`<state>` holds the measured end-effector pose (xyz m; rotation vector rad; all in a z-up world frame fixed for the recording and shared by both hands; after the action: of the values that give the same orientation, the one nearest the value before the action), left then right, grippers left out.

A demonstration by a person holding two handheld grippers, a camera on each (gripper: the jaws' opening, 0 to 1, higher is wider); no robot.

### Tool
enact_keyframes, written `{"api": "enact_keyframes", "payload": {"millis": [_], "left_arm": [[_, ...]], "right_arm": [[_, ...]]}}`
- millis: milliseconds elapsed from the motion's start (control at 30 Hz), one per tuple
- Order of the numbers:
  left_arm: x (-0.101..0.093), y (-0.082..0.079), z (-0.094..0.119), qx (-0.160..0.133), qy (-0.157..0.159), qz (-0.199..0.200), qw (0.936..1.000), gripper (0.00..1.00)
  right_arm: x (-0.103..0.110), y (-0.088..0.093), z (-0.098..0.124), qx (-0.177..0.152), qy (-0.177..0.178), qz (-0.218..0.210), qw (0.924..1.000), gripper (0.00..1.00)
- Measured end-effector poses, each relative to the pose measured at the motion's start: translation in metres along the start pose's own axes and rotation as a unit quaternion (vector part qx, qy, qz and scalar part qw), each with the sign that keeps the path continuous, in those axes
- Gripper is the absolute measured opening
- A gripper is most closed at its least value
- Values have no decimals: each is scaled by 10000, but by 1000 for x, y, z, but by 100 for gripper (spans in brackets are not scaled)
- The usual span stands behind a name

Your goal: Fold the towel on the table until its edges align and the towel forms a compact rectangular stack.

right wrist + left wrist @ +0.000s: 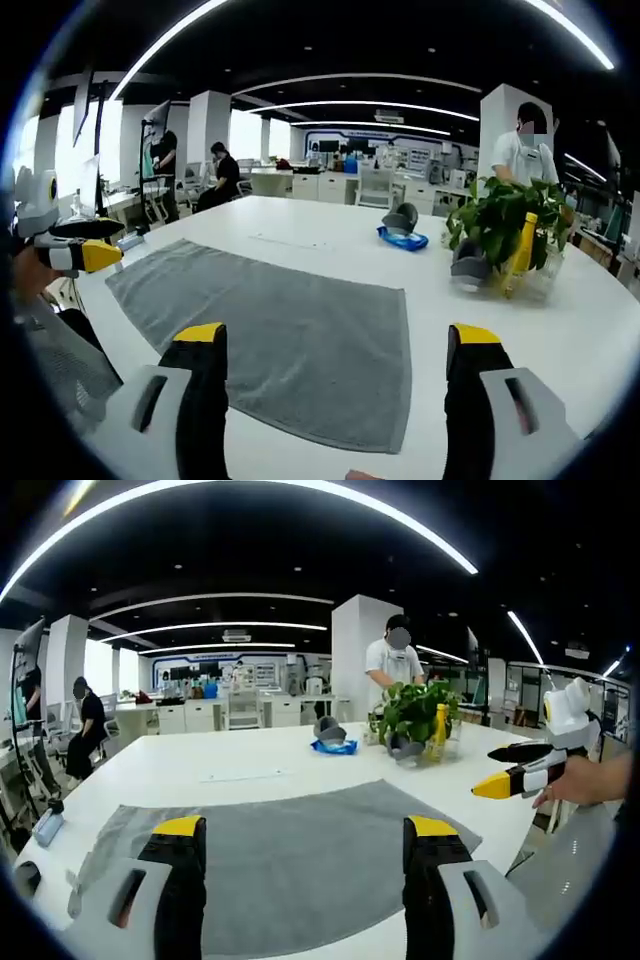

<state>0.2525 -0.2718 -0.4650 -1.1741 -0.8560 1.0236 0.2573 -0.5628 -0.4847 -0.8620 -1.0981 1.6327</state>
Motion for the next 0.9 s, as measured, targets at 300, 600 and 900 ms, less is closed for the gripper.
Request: {"api": "enact_keyframes", "payload": {"millis": [300,600,900], "left_arm": [[0,3,-1,91,16,1,10000,81],[2,4,-1,104,1,31,9999,80],[0,4,-2,108,39,3,9999,79]], "right_arm": [[1,0,-1,-1,-31,24,10000,90],[2,2,-1,67,-32,79,9999,90],[4,2,-2,89,-63,146,9998,88]]}}
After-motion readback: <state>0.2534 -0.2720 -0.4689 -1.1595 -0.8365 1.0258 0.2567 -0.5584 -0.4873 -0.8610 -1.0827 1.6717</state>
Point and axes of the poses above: the point that each gripper's makers call its tool centre point, and the gripper's own axes: z roughly backward along the fingers, x roughly to its left, y roughly out of its underside, the point moved 4 cm from there along z, roughly backward along the fingers, and after that the axes turned 3 degrees about -y, right-handed, at the moved point
